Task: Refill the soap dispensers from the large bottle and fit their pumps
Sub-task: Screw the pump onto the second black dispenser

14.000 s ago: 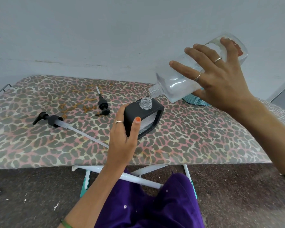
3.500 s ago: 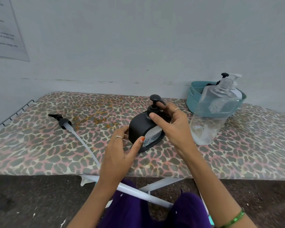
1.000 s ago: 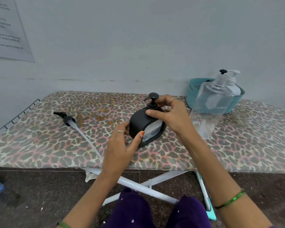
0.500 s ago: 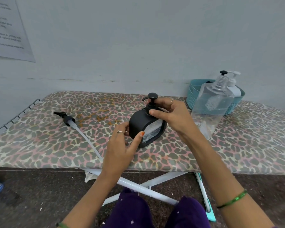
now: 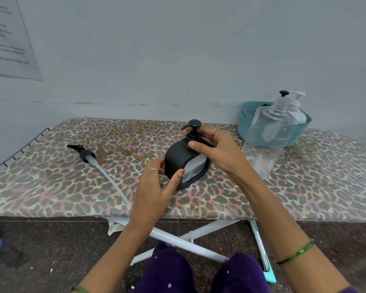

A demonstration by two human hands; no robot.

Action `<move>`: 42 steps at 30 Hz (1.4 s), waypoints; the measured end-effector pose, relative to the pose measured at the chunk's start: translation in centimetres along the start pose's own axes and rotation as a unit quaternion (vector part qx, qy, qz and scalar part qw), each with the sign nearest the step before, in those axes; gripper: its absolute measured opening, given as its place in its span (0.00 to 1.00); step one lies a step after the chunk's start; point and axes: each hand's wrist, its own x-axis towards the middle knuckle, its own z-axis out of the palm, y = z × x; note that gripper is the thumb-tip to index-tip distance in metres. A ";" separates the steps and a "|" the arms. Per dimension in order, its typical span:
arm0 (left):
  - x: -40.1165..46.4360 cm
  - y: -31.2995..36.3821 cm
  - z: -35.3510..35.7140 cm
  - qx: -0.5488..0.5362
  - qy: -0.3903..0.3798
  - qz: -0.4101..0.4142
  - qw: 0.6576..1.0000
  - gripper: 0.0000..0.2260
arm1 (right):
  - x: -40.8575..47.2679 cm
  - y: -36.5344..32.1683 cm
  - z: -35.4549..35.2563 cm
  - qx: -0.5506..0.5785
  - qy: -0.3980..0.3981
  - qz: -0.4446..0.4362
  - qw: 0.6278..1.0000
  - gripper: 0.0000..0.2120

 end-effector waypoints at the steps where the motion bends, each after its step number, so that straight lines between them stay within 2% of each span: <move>1: 0.0 0.0 0.0 0.001 -0.001 -0.001 1.000 0.26 | 0.0 0.0 0.2 0.009 0.015 0.005 1.000 0.15; 6: 0.1 -0.2 0.0 -0.005 -0.004 -0.014 1.000 0.27 | 0.0 0.3 1.3 0.002 0.091 0.019 0.996 0.14; 9: 0.4 -0.2 -0.1 -0.003 -0.005 -0.018 1.000 0.29 | 0.0 0.2 2.1 -0.019 0.127 0.016 0.992 0.17; 15: -0.1 0.0 -0.5 -0.010 -0.013 -0.010 1.000 0.30 | -1.2 -0.9 3.2 -0.088 0.170 -0.010 0.982 0.15; 17: -0.2 -0.1 -0.3 -0.006 -0.017 -0.008 1.000 0.29 | -1.0 -1.2 2.8 -0.122 0.142 -0.008 0.982 0.13; 19: -0.1 0.1 -0.2 -0.003 -0.019 -0.004 1.000 0.27 | -0.7 -1.2 1.5 -0.128 0.075 -0.006 0.989 0.12; 21: 0.1 0.0 -0.2 -0.004 -0.020 -0.009 1.000 0.25 | -0.4 -1.5 0.2 -0.128 -0.015 0.002 0.992 0.19; 23: 0.2 -0.2 -0.3 -0.018 -0.022 -0.023 0.999 0.26 | -0.2 -1.6 -0.7 -0.166 -0.098 0.018 0.981 0.31; 25: 0.3 -0.5 -0.3 -0.034 -0.023 -0.025 0.999 0.29 | 0.1 -1.5 -1.2 -0.210 -0.130 0.020 0.969 0.37; 28: 0.3 -0.5 -0.1 -0.024 -0.027 -0.023 0.999 0.30 | 0.8 -1.7 -1.5 -0.287 -0.116 0.014 0.951 0.35; 30: 0.3 -0.8 0.2 -0.023 -0.041 -0.015 0.999 0.31 | 1.0 -1.8 -1.7 -0.354 -0.130 0.030 0.926 0.35; 34: 0.4 -0.9 0.4 -0.014 -0.053 -0.023 0.998 0.32 | 0.9 -3.0 -1.5 -0.447 -0.129 0.028 0.885 0.26; 36: 0.4 -0.7 0.4 -0.010 -0.055 -0.026 0.998 0.31 | 0.8 -3.5 -1.2 -0.455 -0.102 0.021 0.885 0.21; 38: 0.4 -0.7 0.4 -0.012 -0.059 -0.018 0.998 0.28 | 0.5 -3.7 -1.1 -0.450 -0.066 0.018 0.890 0.24; 42: 0.5 -0.7 0.4 -0.014 -0.060 -0.031 0.998 0.26 | 0.3 -4.6 -1.4 -0.483 -0.012 0.001 0.876 0.26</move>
